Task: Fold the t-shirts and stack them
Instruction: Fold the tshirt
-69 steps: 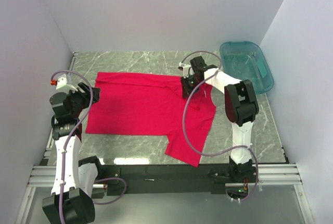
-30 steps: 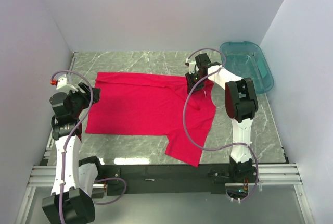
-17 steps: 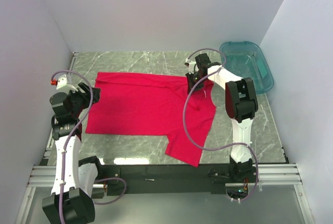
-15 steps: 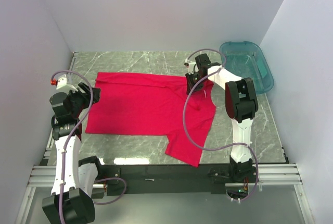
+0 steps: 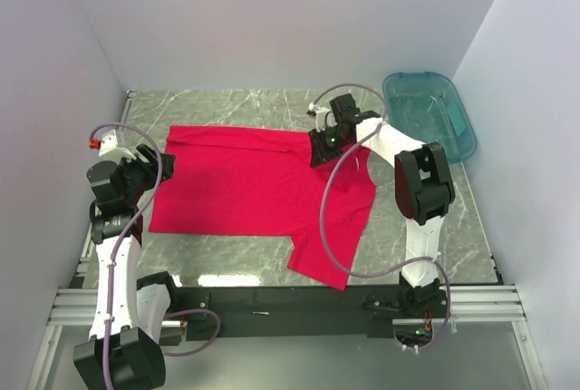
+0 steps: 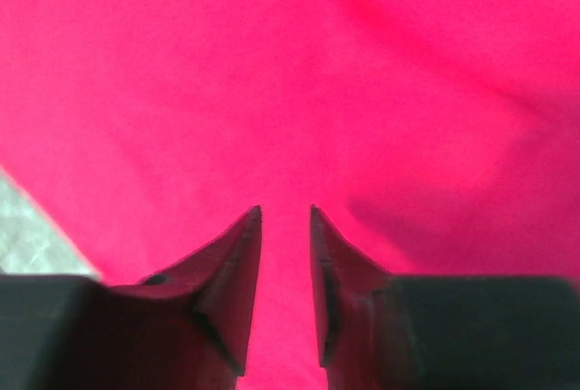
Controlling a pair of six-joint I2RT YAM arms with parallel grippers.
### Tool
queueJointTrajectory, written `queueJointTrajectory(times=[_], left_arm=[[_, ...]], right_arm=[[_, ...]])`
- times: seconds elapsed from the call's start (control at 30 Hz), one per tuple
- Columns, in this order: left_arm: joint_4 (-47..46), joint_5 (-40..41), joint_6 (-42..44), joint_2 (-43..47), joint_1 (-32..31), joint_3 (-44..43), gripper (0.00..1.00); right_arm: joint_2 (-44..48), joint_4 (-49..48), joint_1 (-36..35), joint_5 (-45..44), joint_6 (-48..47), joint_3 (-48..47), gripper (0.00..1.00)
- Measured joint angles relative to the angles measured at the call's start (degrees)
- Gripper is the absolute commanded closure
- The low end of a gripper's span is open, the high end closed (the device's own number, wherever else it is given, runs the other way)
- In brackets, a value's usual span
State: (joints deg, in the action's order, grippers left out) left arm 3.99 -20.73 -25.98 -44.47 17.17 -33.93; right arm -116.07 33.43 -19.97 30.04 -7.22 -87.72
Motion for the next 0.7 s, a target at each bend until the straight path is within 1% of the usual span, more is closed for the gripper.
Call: queueJointTrajectory(times=[0.03, 0.13, 0.2, 0.37, 0.53, 0.7], left_arm=[[0.0, 0.0, 0.0, 0.0, 0.0, 0.0, 0.31], [0.0, 0.0, 0.0, 0.0, 0.0, 0.0, 0.31], [0.0, 0.0, 0.0, 0.0, 0.0, 0.0, 0.31], [0.0, 0.0, 0.0, 0.0, 0.0, 0.0, 0.31], [0.0, 0.0, 0.0, 0.0, 0.0, 0.0, 0.31], [0.0, 0.0, 0.0, 0.0, 0.0, 0.0, 0.31]], right_arm=[[0.0, 0.0, 0.3, -1.1, 0.4, -0.6, 0.58], [-1.3, -0.2, 3.2, -4.6, 1.8, -3.3, 0.56], [-3.1, -0.2, 5.4, -6.4, 2.2, -5.5, 0.52], [-7.6, 0.1, 8.5, -8.6, 2.4, -9.2, 0.52], [-10.4, 0.7, 7.8, -7.8, 2.5, -11.0, 0.52], [-11.0, 1.3, 7.5, -6.5, 2.7, -11.0, 0.53]])
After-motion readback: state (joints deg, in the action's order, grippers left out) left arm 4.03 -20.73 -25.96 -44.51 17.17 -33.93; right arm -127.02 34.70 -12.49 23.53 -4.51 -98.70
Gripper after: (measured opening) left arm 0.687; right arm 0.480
